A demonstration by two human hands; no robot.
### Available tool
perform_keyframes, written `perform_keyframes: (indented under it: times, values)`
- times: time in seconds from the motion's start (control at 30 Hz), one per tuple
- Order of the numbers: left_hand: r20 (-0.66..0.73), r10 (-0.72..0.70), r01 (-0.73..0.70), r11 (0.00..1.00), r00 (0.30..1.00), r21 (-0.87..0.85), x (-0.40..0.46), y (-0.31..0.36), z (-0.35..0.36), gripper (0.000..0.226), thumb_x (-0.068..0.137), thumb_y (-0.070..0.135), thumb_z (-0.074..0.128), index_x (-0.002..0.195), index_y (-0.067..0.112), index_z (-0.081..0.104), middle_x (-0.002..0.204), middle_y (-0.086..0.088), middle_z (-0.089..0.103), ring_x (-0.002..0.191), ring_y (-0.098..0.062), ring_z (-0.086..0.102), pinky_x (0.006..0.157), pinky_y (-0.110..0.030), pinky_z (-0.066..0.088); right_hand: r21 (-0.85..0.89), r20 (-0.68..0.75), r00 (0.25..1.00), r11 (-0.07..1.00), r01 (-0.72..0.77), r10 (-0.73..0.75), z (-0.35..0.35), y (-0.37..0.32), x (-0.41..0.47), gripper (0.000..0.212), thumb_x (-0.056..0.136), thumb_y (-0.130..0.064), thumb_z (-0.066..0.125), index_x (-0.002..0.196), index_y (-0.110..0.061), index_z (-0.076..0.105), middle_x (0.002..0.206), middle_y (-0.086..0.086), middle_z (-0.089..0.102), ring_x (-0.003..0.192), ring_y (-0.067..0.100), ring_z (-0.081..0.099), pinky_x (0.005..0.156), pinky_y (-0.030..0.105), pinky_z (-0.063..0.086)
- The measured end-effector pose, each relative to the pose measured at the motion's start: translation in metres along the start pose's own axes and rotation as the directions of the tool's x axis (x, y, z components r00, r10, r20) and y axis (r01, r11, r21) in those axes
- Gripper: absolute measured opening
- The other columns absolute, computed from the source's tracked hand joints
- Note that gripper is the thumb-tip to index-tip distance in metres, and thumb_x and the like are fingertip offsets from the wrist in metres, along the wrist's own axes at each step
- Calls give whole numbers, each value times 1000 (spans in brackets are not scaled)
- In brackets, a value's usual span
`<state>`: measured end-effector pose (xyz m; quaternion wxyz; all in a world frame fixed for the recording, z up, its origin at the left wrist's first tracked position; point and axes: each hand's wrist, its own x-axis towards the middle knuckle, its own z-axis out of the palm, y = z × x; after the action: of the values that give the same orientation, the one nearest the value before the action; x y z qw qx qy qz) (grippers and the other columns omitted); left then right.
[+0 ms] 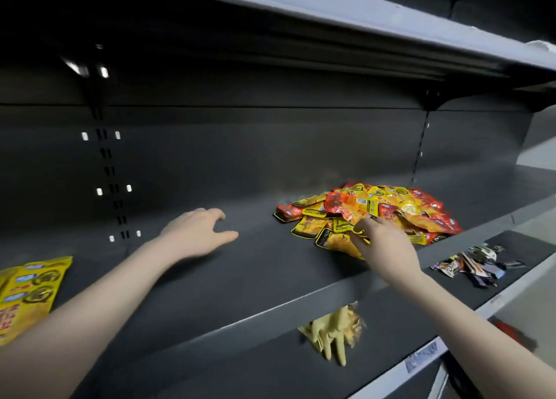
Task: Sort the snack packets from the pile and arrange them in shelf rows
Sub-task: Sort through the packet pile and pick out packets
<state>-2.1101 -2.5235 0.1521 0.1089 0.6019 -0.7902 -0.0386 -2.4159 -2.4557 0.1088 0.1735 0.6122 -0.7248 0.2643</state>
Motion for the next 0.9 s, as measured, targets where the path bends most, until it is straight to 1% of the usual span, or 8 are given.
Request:
perform_keyframes:
  times: [0.17,0.3,0.4,0.5,0.6,0.73,0.83,0.9]
  values:
    - [13,-92,92,996,996,7,24,70,40,58,90,61,43,136,26,43,138,-1,46,128,-21,43,99,-31,38,54,3,999,997,50,-50,23,74,34,21,89,-28,61,101,-13,66,96,12,64,96,34,55,76,37,42]
    - [56,-205,205,979,977,11,37,131,71,60,90,65,38,129,22,52,132,-2,51,123,-22,47,94,-32,40,144,28,989,979,141,-147,38,122,59,17,86,-23,65,93,-8,66,87,14,62,86,37,56,70,38,42]
    - [44,-259,259,966,965,0,49,174,88,65,87,69,36,119,16,58,125,-6,56,116,-25,51,89,-34,44,190,-29,976,957,218,-217,44,142,72,12,79,-18,72,85,-8,69,79,14,64,78,37,56,66,39,45]
    - [51,-311,312,950,949,1,56,209,100,77,82,76,36,119,12,57,125,-9,55,117,-27,49,89,-37,42,199,-87,952,931,307,-295,51,152,81,14,71,-14,79,76,-8,67,69,13,61,68,36,57,58,37,46]
    - [49,-348,346,937,936,54,59,232,105,85,76,80,42,122,10,54,128,-11,50,120,-28,45,94,-38,39,218,-64,940,915,341,-335,57,156,87,16,71,-18,79,77,-9,67,72,12,61,72,35,56,61,38,46]
    - [83,-406,399,913,910,84,66,244,104,91,66,80,54,122,8,49,129,-12,47,120,-29,42,96,-38,37,224,-80,921,894,389,-381,62,157,91,21,62,-18,85,70,-10,67,67,9,61,63,32,55,57,35,47]
    - [137,-463,462,886,876,38,72,242,98,95,63,75,64,128,8,45,130,-11,44,122,-29,42,98,-37,38,203,-71,915,893,403,-397,64,157,91,22,61,-20,86,70,-11,67,66,8,60,61,31,54,56,35,47]
    - [153,-473,486,872,868,-64,74,237,98,89,62,69,71,122,8,48,126,-8,50,117,-26,48,94,-35,43,195,-63,914,894,404,-400,66,157,92,23,59,-20,87,70,-12,68,66,8,60,61,31,54,56,35,47]
